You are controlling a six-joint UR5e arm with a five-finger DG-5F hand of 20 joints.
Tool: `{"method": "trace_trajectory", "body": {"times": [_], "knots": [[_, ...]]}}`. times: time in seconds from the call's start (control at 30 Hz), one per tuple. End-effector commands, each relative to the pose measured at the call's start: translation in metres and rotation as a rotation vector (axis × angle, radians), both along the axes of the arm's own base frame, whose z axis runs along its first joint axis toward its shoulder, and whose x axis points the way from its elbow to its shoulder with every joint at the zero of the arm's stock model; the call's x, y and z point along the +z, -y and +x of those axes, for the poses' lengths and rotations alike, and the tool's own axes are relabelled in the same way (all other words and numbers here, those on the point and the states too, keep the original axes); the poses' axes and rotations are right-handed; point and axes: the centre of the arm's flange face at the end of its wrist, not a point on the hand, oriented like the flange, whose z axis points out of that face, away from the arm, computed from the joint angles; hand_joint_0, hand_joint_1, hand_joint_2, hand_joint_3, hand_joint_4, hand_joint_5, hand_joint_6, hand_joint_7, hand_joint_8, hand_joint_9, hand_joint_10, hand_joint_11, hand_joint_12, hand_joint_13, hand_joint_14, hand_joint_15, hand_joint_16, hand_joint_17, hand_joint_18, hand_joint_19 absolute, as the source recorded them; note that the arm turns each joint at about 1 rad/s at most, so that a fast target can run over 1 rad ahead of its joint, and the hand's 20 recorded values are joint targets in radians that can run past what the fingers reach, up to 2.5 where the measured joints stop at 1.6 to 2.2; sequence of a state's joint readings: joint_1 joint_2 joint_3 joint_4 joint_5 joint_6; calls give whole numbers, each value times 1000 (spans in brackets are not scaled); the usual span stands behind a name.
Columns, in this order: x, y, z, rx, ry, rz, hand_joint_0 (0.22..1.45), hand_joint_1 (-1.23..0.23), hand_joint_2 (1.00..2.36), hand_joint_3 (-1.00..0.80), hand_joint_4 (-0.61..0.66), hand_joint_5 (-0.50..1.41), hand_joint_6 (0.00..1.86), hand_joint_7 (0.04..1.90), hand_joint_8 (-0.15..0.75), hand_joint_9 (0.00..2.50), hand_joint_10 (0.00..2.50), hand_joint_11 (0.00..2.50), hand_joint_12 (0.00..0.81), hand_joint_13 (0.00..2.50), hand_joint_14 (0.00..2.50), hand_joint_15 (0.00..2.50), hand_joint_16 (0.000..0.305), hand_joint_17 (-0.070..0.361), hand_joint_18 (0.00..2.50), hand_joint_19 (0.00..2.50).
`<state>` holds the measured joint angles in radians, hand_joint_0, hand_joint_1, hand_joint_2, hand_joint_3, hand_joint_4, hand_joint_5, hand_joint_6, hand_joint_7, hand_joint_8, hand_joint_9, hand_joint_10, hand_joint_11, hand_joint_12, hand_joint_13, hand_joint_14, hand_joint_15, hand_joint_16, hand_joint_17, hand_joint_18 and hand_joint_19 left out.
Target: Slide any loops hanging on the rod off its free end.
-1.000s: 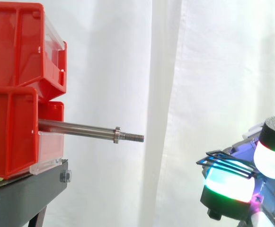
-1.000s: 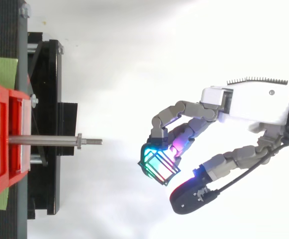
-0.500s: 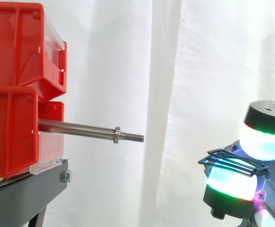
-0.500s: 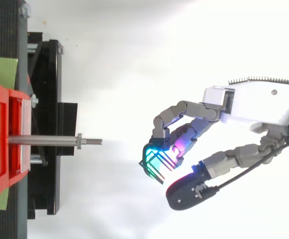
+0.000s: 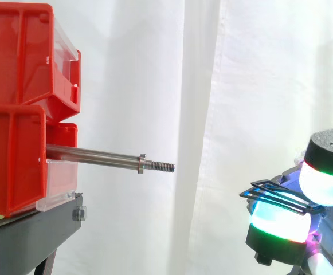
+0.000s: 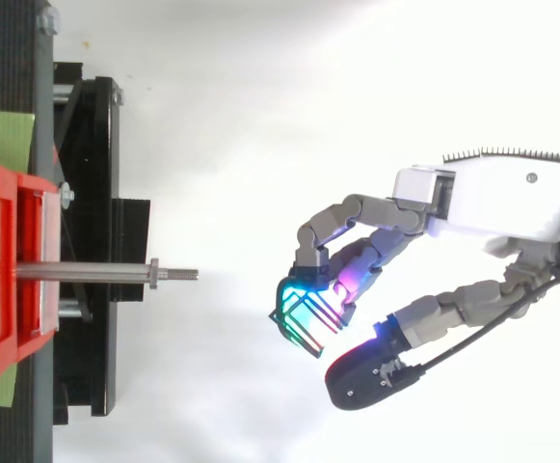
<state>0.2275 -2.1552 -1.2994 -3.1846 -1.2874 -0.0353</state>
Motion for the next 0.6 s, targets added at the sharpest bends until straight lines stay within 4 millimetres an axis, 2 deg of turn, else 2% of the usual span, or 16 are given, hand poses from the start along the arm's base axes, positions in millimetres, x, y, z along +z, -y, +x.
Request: {"method": "trace_trajectory", "body": {"times": [0.0,0.27,0.33,0.57], "knots": [[0,0,0,-1,0,0,648,-871,1004,-456,99,-178,863,1088,311,885,12,330,316,716,3,37,43,97,749,192],[0,1,0,-3,0,1,672,-895,1004,-456,89,-182,882,1097,312,887,12,343,314,722,0,30,43,97,756,188],[0,1,0,-3,0,1,636,-882,1000,-500,138,-182,879,1058,307,889,12,332,315,722,0,36,44,98,757,191],[0,1,0,-2,0,2,529,-825,1000,-500,175,-178,863,1023,323,898,12,341,332,734,1,38,47,105,784,192]]}}
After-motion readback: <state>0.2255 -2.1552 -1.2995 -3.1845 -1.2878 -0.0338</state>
